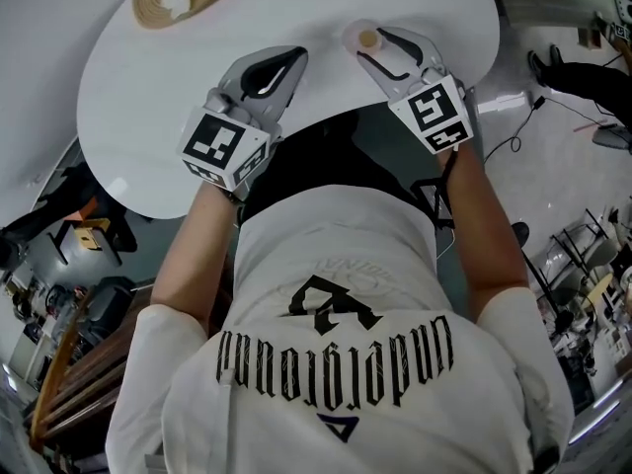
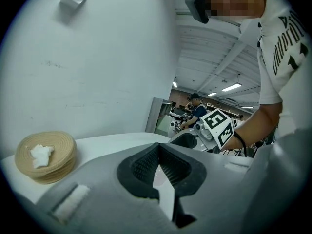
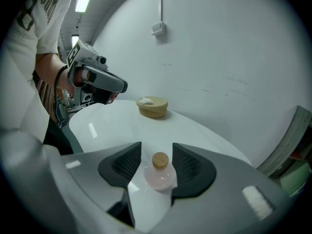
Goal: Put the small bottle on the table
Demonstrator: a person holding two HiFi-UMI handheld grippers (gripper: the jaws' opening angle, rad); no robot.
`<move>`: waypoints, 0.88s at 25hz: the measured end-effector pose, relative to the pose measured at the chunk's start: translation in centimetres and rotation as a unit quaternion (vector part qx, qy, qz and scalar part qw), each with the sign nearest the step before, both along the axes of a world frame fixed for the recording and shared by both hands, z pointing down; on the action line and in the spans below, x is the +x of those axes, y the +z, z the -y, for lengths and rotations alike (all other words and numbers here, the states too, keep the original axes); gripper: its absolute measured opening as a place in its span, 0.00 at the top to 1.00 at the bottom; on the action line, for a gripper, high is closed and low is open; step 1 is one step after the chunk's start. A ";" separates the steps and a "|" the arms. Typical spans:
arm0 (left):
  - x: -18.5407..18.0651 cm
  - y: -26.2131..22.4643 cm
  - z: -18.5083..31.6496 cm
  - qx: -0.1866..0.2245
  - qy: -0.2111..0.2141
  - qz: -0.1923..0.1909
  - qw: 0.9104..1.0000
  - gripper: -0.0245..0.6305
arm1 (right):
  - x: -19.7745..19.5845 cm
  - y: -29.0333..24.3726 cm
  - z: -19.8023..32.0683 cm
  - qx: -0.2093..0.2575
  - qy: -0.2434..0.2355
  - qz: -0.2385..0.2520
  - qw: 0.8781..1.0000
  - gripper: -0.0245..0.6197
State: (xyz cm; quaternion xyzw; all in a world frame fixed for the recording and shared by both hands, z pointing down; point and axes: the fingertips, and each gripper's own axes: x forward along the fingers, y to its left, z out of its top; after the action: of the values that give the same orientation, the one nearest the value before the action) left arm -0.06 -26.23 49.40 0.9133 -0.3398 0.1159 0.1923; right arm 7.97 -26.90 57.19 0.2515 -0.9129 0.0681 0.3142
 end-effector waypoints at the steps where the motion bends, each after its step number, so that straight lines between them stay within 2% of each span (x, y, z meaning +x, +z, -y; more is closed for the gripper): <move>1: -0.1 -0.4 -0.2 0.003 -0.004 0.000 1.000 0.95 | 0.0 -0.6 -0.2 0.004 -0.001 0.003 1.000 0.65; 11: -1.0 -5.6 -3.3 0.044 -0.050 0.001 0.998 0.95 | 1.6 -8.0 -3.3 0.019 -0.001 0.054 0.998 0.68; 18: -1.2 -10.2 -6.2 0.092 -0.052 0.015 0.994 0.95 | 3.4 -13.5 -4.5 0.058 -0.005 0.079 0.995 0.73; 22: -1.7 -12.9 -7.4 0.120 -0.073 0.018 0.990 0.95 | 3.8 -15.6 -5.3 0.076 -0.017 0.084 0.993 0.76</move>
State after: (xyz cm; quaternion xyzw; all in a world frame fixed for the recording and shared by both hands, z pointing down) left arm -1.75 -18.86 36.51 0.9001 -0.4207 0.0769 0.0832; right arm 11.73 -21.65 41.56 0.2523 -0.9427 0.0144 0.2179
